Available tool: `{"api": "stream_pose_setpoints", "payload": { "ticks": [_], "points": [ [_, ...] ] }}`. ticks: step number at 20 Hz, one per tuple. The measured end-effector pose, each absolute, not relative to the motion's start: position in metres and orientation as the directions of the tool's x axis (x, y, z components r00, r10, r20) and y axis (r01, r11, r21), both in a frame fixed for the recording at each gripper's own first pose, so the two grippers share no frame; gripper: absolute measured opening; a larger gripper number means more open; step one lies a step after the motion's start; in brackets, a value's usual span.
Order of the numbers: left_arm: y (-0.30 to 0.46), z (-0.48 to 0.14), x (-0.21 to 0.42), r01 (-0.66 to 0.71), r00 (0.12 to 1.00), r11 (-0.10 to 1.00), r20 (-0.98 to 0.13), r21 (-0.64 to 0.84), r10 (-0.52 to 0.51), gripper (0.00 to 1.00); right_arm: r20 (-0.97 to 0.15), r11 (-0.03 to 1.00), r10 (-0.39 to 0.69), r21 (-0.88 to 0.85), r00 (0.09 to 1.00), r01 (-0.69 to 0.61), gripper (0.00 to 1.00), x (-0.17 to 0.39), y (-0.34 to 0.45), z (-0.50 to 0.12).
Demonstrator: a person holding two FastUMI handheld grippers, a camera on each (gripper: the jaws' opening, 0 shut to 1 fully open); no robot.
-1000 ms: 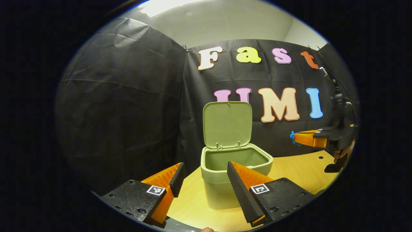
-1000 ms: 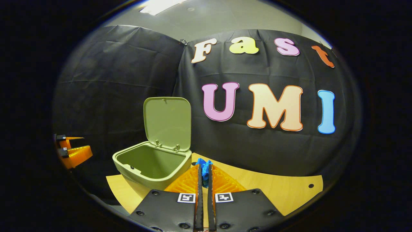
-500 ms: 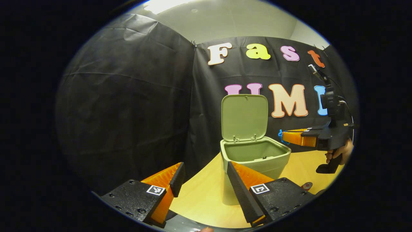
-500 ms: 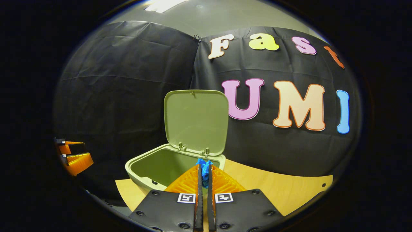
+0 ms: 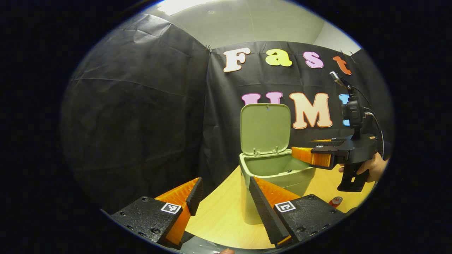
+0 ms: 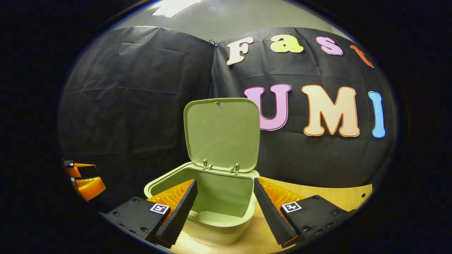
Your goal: Press the lid of the desktop garbage bin to open it, pick up the crumpled paper on the desktop and throw it into the bin, then pick up the pop can on the desktop and drop it into the bin, and finally close the garbage bin lid.
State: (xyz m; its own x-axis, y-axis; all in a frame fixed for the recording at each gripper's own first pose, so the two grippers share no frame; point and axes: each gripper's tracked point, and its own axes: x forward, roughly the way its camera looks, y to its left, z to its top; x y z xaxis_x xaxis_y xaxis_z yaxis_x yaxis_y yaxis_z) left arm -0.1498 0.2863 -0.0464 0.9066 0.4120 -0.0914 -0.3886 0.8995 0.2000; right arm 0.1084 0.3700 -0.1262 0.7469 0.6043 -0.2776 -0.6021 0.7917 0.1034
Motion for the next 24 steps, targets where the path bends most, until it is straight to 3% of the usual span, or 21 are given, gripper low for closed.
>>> {"api": "stream_pose_setpoints", "payload": {
  "ticks": [6,10,11,13,15,16,24],
  "points": [
    [0.215,-0.06,-0.112,-0.249,0.958,0.955,-0.106,0.162,0.267,0.81,-0.278,0.85,0.521,0.087,0.807,-0.519,0.98,0.108,0.284,-0.125],
    [0.162,-0.075,-0.087,-0.152,0.976,0.978,-0.134,0.144,0.171,0.85,-0.286,0.886,0.459,0.081,0.841,-0.456,0.98,0.104,0.22,-0.126],
    [0.149,-0.078,-0.082,-0.127,0.979,0.982,-0.14,0.14,0.147,0.81,-0.286,0.893,0.446,0.083,0.848,-0.442,0.98,0.102,0.205,-0.127],
    [0.122,-0.085,-0.072,-0.076,0.984,0.989,-0.153,0.126,0.095,0.85,-0.286,0.911,0.409,0.072,0.867,-0.406,0.98,0.098,0.172,-0.127],
    [0.096,-0.097,-0.062,-0.026,0.984,0.993,-0.175,0.112,0.045,0.81,-0.291,0.927,0.371,0.061,0.882,-0.37,0.98,0.095,0.143,-0.13],
    [0.081,-0.105,-0.055,0.003,0.982,0.995,-0.189,0.104,0.017,0.85,-0.296,0.936,0.347,0.055,0.89,-0.346,0.98,0.093,0.124,-0.131],
    [0.0,-0.17,-0.036,0.129,0.945,0.992,-0.302,-0.004,-0.125,0.82,-0.336,0.982,0.184,0.028,0.924,-0.186,0.99,0.072,0.013,-0.14]
  ]
}}
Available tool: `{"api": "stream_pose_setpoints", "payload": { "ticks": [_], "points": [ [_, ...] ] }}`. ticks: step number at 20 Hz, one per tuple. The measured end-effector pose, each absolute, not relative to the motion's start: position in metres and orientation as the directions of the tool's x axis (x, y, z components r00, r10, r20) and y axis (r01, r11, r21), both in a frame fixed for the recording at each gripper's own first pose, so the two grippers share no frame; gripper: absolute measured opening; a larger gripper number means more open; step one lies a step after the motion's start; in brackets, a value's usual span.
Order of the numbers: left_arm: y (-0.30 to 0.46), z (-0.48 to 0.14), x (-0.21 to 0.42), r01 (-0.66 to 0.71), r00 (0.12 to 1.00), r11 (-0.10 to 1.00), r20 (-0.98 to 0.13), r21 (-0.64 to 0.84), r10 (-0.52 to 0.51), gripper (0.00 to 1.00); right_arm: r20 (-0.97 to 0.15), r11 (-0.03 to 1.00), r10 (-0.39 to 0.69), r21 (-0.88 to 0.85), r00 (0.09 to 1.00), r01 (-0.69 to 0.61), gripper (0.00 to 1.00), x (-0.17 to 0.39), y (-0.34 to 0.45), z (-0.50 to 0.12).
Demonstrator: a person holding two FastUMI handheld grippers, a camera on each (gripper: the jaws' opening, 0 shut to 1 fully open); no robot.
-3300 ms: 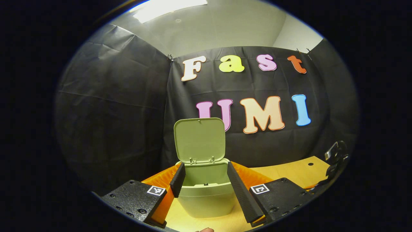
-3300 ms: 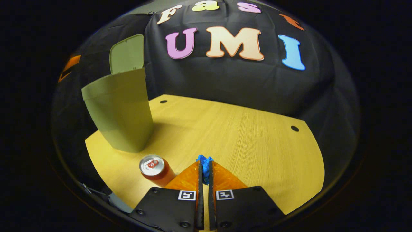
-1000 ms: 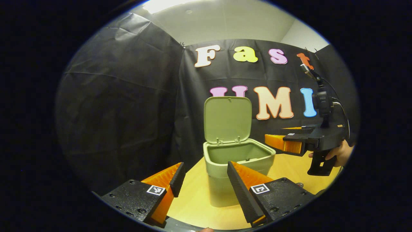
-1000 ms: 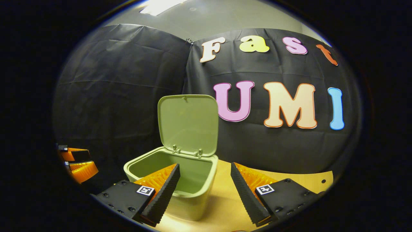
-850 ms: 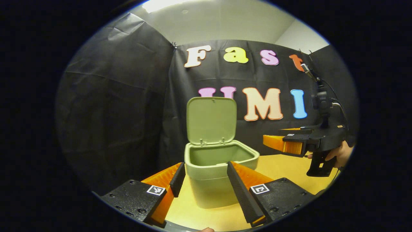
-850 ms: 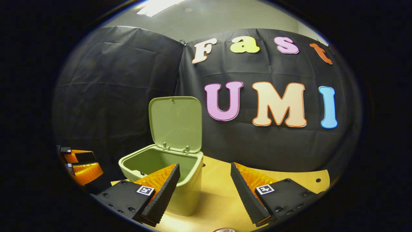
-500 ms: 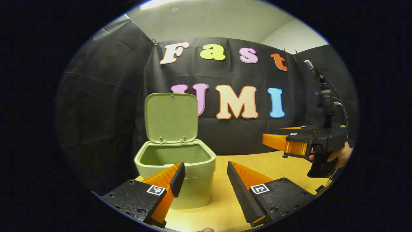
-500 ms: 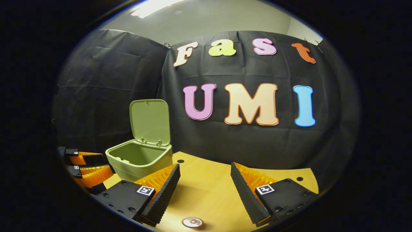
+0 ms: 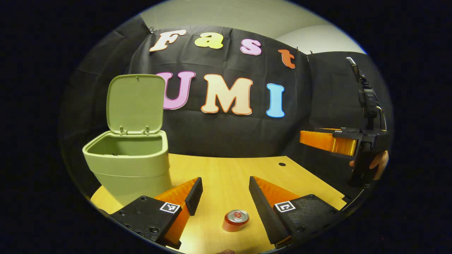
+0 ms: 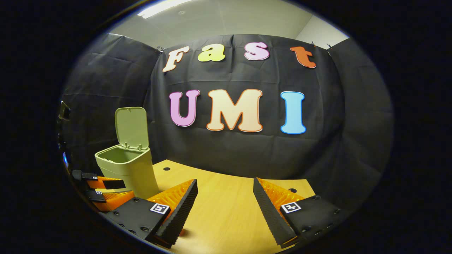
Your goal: Press the lid of the desktop garbage bin to open it, pick up the crumpled paper on the desktop and throw it into the bin, then pick up the pop can on the desktop and drop it into the bin, and finally close the garbage bin lid.
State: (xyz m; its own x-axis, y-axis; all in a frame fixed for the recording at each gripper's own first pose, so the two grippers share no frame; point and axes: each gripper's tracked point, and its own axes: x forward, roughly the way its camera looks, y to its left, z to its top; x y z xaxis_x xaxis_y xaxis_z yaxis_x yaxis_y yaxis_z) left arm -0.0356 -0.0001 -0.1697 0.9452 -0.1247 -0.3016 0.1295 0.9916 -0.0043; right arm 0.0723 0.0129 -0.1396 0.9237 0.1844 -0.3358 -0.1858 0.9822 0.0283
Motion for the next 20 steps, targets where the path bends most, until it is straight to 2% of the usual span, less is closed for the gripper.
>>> {"api": "stream_pose_setpoints", "payload": {
  "ticks": [2,12,20],
  "points": [
    [-0.012,-0.187,-0.035,0.145,0.934,0.989,-0.327,-0.016,-0.143,0.85,-0.35,0.988,0.147,0.013,0.925,-0.152,0.99,0.063,-0.012,-0.143],
    [-0.027,-0.28,-0.029,0.136,0.873,0.99,-0.469,-0.03,-0.134,0.83,-0.431,0.997,0.034,-0.042,0.902,-0.057,0.99,0.025,-0.078,-0.166],
    [-0.026,-0.343,-0.035,0.106,0.808,0.993,-0.577,-0.057,-0.12,0.85,-0.455,0.999,0.021,-0.036,0.89,-0.042,0.99,0.002,-0.09,-0.173]
  ]
}}
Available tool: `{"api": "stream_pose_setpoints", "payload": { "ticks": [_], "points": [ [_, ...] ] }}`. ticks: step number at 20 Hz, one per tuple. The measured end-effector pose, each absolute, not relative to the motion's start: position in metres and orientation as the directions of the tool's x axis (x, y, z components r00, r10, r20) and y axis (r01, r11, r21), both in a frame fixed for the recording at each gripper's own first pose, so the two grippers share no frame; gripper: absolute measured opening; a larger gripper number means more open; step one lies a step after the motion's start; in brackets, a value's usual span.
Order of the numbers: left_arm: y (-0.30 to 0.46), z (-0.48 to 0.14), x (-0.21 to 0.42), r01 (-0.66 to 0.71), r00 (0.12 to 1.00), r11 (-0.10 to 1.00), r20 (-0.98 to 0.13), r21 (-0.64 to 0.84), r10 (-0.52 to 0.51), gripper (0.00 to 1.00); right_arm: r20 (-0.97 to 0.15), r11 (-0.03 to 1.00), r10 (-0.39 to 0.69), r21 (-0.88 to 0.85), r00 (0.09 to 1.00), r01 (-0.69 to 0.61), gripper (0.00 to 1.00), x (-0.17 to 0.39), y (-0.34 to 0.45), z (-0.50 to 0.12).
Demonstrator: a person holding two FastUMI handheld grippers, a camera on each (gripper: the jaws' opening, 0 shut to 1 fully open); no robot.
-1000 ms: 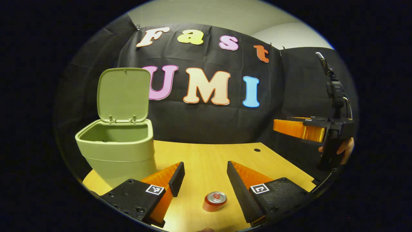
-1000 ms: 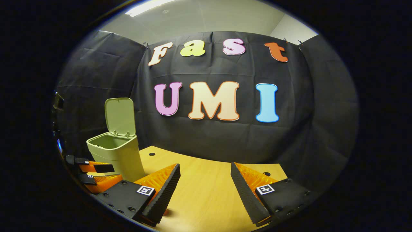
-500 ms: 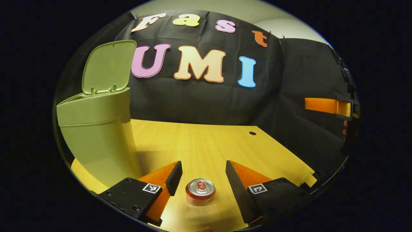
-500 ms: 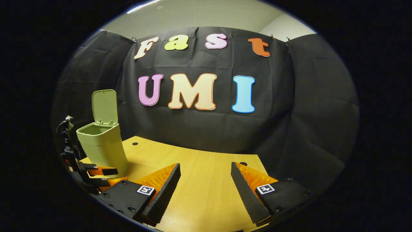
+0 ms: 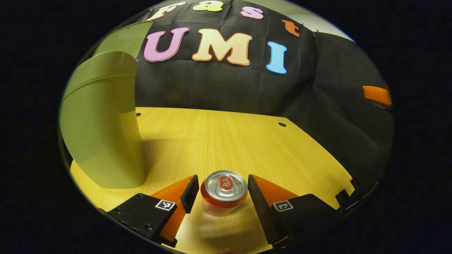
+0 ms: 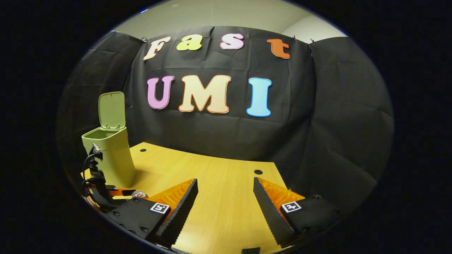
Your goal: Press the lid of the desktop garbage bin to open it, pick up the crumpled paper on the desktop and throw it into the bin, then pick up the pop can on the desktop and drop it into the bin, and finally close the garbage bin lid.
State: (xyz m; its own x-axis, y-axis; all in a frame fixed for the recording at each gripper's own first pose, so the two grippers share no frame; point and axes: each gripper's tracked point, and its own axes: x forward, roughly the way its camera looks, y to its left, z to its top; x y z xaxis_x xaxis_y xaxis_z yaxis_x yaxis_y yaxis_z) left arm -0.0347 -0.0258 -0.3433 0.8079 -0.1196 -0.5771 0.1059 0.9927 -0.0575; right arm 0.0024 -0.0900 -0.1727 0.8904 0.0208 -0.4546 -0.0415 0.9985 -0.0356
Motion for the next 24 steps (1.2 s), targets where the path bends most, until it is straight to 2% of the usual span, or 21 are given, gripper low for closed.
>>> {"api": "stream_pose_setpoints", "payload": {
  "ticks": [5,7,9,24],
  "points": [
    [-0.022,-0.369,-0.037,0.101,0.783,0.994,-0.612,-0.047,-0.109,0.85,-0.476,0.998,0.002,-0.048,0.879,-0.029,0.99,-0.007,-0.096,-0.179],
    [-0.025,-0.374,-0.039,0.136,0.769,0.989,-0.622,-0.065,-0.147,0.85,-0.477,0.998,0.005,-0.047,0.879,-0.031,0.99,-0.009,-0.095,-0.179],
    [-0.028,-0.37,-0.041,0.164,0.756,0.984,-0.631,-0.07,-0.171,0.78,-0.475,0.998,0.011,-0.044,0.88,-0.037,0.99,-0.01,-0.091,-0.181],
    [-0.037,-0.188,0.029,0.257,0.907,0.963,-0.367,0.087,-0.208,0.76,-0.485,0.989,0.123,0.128,0.866,-0.069,0.99,-0.018,-0.051,-0.213]
  ]
}}
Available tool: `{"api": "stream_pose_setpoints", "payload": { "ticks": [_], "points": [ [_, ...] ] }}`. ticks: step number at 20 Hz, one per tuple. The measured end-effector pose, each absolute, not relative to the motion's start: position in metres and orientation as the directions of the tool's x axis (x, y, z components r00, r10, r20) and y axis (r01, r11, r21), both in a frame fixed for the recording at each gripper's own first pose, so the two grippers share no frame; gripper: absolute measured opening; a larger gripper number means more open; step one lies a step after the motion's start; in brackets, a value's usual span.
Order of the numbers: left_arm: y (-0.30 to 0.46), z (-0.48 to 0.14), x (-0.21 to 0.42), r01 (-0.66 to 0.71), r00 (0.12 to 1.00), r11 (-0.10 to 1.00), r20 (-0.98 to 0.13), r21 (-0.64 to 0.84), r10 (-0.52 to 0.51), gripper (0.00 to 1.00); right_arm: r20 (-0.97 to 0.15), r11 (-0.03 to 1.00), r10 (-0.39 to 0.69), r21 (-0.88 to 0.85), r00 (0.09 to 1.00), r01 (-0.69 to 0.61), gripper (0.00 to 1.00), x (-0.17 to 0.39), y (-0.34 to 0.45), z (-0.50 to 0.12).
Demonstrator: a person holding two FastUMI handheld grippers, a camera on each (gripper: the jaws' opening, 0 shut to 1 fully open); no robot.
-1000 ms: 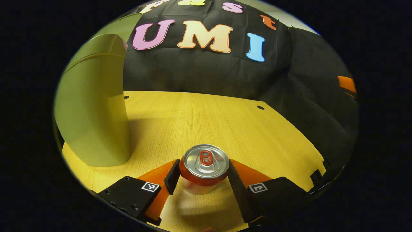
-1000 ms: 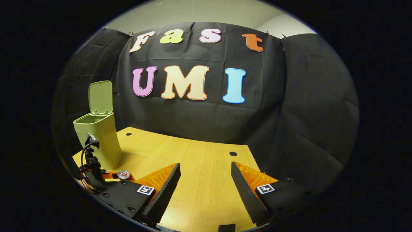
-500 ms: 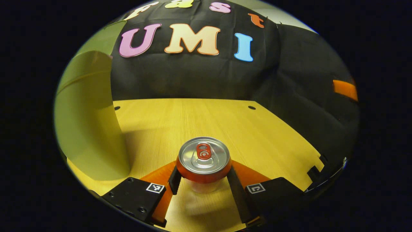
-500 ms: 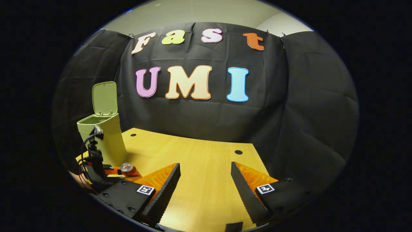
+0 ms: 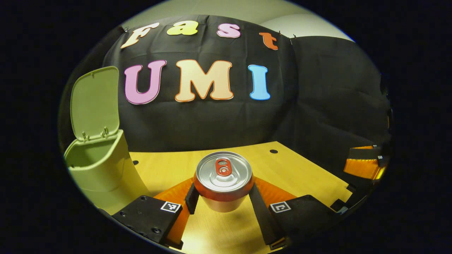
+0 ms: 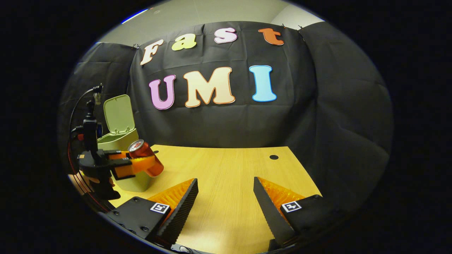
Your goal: Press the lid of the desktop garbage bin to open it, pick up the crumpled paper on the desktop and throw it into the bin, then pick up the pop can on the desktop and drop it into the bin, and finally close the garbage bin lid.
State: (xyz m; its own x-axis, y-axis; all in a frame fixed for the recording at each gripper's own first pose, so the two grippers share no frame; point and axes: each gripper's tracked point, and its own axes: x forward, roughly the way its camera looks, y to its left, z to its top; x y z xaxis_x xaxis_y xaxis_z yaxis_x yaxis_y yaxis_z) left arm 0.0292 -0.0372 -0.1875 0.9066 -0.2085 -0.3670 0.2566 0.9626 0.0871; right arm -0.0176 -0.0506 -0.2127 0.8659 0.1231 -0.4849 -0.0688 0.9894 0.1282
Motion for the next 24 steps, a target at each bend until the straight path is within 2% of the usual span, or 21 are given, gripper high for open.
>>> {"api": "stream_pose_setpoints", "payload": {
  "ticks": [6,13,18,24],
  "points": [
    [-0.027,-0.146,0.043,0.235,0.937,0.964,-0.292,0.122,-0.192,0.76,-0.483,0.988,0.144,0.114,0.864,-0.101,0.99,-0.021,-0.04,-0.215],
    [0.018,-0.093,0.059,0.138,0.976,0.979,-0.186,0.148,-0.11,0.76,-0.496,0.982,0.184,0.13,0.849,-0.137,0.99,-0.021,-0.024,-0.219],
    [0.06,-0.07,0.065,0.047,0.989,0.988,-0.144,0.149,-0.025,0.75,-0.498,0.977,0.21,0.139,0.842,-0.161,0.99,-0.017,-0.012,-0.221],
    [0.131,-0.057,0.058,-0.103,0.984,0.979,-0.122,0.174,0.126,0.76,-0.495,0.971,0.237,0.146,0.836,-0.189,0.99,-0.009,0.0,-0.221]
  ]
}}
